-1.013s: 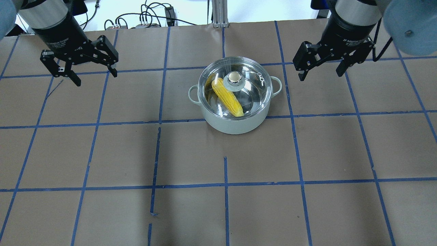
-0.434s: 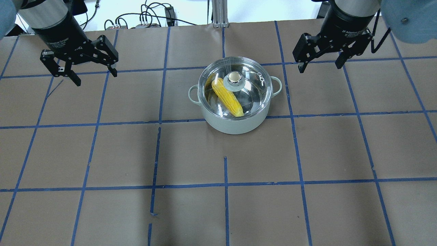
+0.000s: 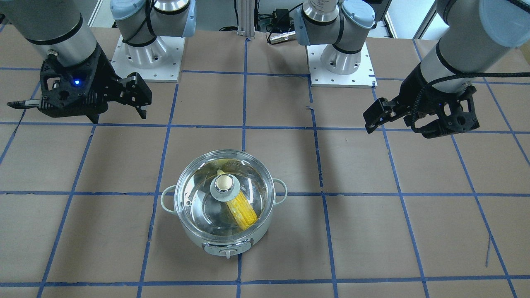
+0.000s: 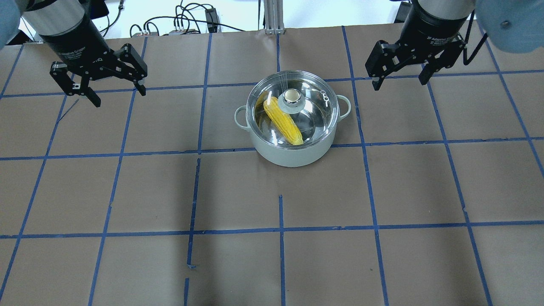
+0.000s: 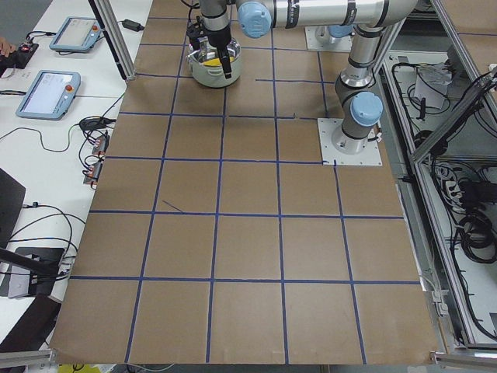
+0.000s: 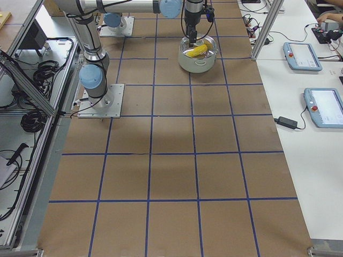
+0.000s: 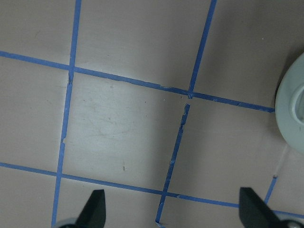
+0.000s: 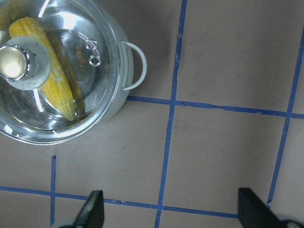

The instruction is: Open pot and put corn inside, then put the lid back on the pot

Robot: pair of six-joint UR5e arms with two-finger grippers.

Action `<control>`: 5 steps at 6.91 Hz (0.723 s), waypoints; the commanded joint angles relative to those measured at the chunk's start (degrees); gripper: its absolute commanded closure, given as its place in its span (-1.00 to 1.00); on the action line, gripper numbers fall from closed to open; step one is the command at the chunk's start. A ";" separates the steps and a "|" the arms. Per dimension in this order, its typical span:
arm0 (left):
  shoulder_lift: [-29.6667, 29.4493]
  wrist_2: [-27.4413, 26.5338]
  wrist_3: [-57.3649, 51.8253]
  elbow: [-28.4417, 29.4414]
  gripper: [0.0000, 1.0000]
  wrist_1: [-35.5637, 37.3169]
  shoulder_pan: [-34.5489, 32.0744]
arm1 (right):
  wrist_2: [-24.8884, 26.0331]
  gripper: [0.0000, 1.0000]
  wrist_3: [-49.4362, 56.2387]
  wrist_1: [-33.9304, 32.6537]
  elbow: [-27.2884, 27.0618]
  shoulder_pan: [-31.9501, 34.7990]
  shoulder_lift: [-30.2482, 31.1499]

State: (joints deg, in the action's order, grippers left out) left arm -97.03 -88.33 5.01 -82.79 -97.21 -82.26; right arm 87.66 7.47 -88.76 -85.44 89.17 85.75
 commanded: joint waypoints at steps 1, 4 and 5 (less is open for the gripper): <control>-0.09 0.00 0.00 0.00 -1.00 0.00 0.00 | 0.05 -0.98 0.00 -0.45 -0.78 0.12 -0.14; -0.09 -0.09 0.00 0.09 -1.00 0.09 0.00 | 0.23 -0.98 0.00 -2.38 -3.50 0.12 -0.05; -0.18 -0.09 0.00 0.09 -1.00 0.09 0.00 | 1.45 -0.98 -0.09 -2.47 -3.16 0.12 -0.23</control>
State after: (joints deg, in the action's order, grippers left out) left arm -97.15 -88.41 5.01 -82.74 -97.12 -82.26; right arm 88.13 7.45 -90.91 -88.58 89.29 85.64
